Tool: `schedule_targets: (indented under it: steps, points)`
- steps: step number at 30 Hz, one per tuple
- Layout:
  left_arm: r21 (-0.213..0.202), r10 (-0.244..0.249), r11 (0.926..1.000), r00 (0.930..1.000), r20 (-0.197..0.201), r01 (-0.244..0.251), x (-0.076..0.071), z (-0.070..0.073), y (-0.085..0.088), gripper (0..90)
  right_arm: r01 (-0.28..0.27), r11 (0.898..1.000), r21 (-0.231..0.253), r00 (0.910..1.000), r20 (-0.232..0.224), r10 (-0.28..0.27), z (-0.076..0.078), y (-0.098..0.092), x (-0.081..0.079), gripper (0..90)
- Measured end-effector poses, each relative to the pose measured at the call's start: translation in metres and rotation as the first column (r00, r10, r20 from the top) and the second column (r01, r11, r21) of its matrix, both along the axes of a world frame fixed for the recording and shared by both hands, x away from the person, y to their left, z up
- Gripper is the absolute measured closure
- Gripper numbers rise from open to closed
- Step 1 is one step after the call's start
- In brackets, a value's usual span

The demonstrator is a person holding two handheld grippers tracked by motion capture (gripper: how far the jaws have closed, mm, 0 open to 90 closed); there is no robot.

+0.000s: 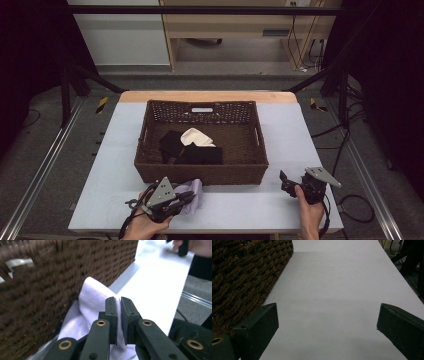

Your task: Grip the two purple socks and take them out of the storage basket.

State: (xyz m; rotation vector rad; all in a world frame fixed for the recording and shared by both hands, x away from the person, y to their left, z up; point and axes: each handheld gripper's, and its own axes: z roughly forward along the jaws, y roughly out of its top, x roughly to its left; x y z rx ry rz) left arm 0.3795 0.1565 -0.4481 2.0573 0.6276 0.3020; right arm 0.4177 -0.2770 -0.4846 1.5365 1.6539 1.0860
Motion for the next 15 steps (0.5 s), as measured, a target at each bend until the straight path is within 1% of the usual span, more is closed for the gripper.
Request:
schedule_targets:
  steps: [1, 2, 3, 4, 5, 6, 7, 8, 9, 10, 12, 15]
  points:
    - [0.001, 0.0, 1.0, 1.0, -0.006, 0.0, 0.001, -0.002, 0.0, 81.5, 0.0, 1.0, 0.002, 1.0, -0.003, 0.0, 0.0, 0.0, 0.0, 4.2]
    - [0.001, 0.0, 1.0, 0.9999, -0.012, 0.0, 0.002, -0.004, -0.001, 75.8, -0.001, 1.0, 0.002, 1.0, -0.003, 0.001, 0.0, 0.0, 0.0, 4.2]
    - [-0.002, 0.002, 1.0, 0.9999, -0.014, -0.002, 0.003, -0.006, -0.001, 75.8, -0.001, 1.0, 0.002, 1.0, -0.003, 0.001, 0.0, 0.0, 0.0, 4.2]
    - [-0.005, 0.003, 1.0, 0.9999, -0.013, -0.003, 0.003, -0.006, -0.001, 71.7, 0.0, 1.0, 0.001, 1.0, -0.002, 0.0, 0.0, 0.0, 0.0, 4.2]
    - [-0.004, 0.005, 1.0, 1.0, -0.007, -0.005, 0.003, -0.006, 0.0, 66.8, 0.0, 1.0, 0.002, 1.0, -0.002, 0.0, 0.0, 0.0, 0.0, 4.3]
    - [-0.009, 0.01, 0.9999, 1.0, -0.001, -0.01, 0.003, -0.006, 0.0, 59.3, -0.001, 1.0, 0.001, 1.0, -0.003, 0.001, 0.0, 0.0, 0.0, 4.3]
    - [-0.028, 0.021, 0.9994, 0.9997, 0.012, -0.02, 0.002, -0.005, 0.002, 55.4, -0.002, 1.0, -0.001, 1.0, -0.002, 0.002, 0.0, 0.0, 0.0, 4.2]
    - [-0.038, 0.027, 0.9989, 0.9994, 0.021, -0.027, 0.002, -0.004, 0.004, 51.4, -0.002, 1.0, -0.001, 1.0, -0.002, 0.002, 0.0, 0.0, 0.0, 4.3]
    - [-0.038, 0.027, 0.9989, 0.9994, 0.021, -0.027, 0.002, -0.004, 0.004, 48.8, -0.002, 1.0, -0.001, 1.0, -0.002, 0.002, 0.0, 0.0, 0.0, 4.3]
    - [-0.047, 0.034, 0.9984, 0.9991, 0.027, -0.032, 0.001, -0.003, 0.006, 48.8, -0.002, 1.0, -0.001, 1.0, -0.002, 0.002, 0.0, 0.0, 0.0, 4.2]
    - [-0.063, 0.041, 0.9973, 0.9988, 0.028, -0.039, 0.0, -0.001, 0.01, 43.2, 0.0, 1.0, 0.001, 1.0, -0.002, 0.0, 0.0, 0.0, 0.0, 4.2]
    - [-0.075, 0.059, 0.9957, 0.9971, 0.047, -0.055, -0.002, 0.002, 0.017, 41.3, 0.0, 1.0, 0.002, 1.0, -0.002, 0.0, 0.0, 0.0, 0.0, 4.3]
